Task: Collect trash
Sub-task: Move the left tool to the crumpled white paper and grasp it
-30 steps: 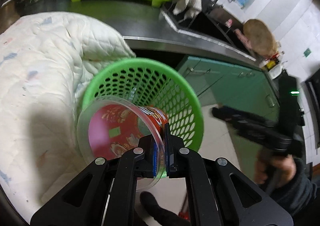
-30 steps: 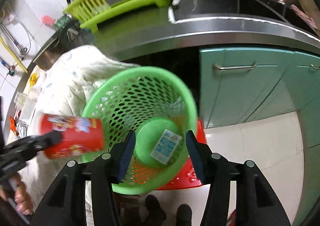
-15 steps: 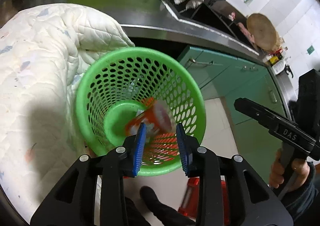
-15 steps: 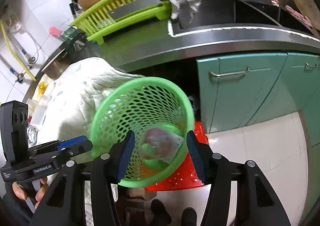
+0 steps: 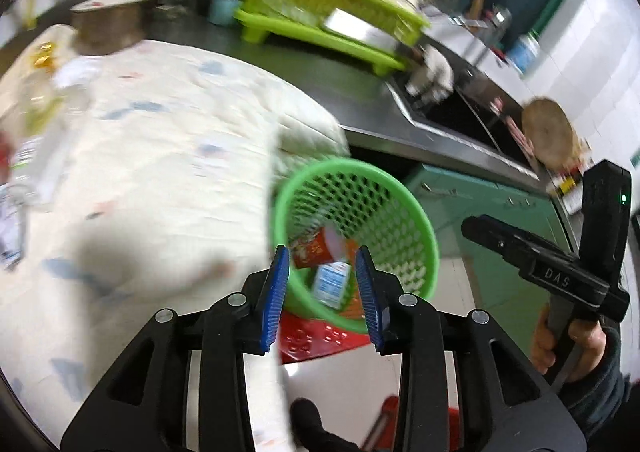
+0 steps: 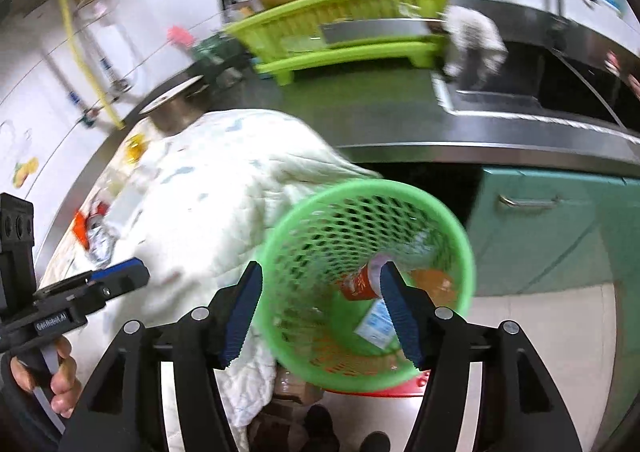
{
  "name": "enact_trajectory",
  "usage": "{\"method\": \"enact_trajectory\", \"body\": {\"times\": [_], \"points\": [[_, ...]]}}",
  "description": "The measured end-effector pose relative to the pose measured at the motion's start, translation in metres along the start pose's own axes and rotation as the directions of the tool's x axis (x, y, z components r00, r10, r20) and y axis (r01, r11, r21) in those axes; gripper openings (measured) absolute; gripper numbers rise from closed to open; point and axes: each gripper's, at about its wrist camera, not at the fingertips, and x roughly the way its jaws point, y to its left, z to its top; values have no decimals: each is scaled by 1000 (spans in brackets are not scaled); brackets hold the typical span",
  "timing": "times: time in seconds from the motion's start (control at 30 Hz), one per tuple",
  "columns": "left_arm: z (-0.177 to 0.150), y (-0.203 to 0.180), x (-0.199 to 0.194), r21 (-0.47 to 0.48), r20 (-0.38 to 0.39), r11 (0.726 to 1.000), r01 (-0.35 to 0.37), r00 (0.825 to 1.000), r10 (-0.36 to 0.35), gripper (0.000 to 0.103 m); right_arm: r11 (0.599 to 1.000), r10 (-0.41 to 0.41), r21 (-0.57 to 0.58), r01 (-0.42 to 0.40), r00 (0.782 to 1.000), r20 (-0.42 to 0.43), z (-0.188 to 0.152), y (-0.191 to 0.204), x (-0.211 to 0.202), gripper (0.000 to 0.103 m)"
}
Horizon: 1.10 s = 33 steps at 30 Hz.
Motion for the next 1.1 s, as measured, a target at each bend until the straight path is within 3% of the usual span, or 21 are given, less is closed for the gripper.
{"method": "enact_trajectory", "body": {"times": [0.2,0.33,0.43,0.57,1.1], "points": [[-6,54,-54,-103,110,988,-118,985,129,35,991,82,-102,-84,996,-25,13,55,16,61],[-10,99,-81,-196,150,957,-214,958,245,35,977,133,-165,-138,990,-44,19,94,29,63],[-10,135,-93,-264,150,917,-301,926,347,38,966,159,-195,-167,986,-57,23,118,36,63],[-11,165,-96,-313,150,888,-335,906,395,51,950,192,-236,-204,979,-73,29,149,47,64],[5,210,-46,-294,44,859,-420,892,451,54,913,246,-308,-268,963,-108,40,203,66,64]]}}
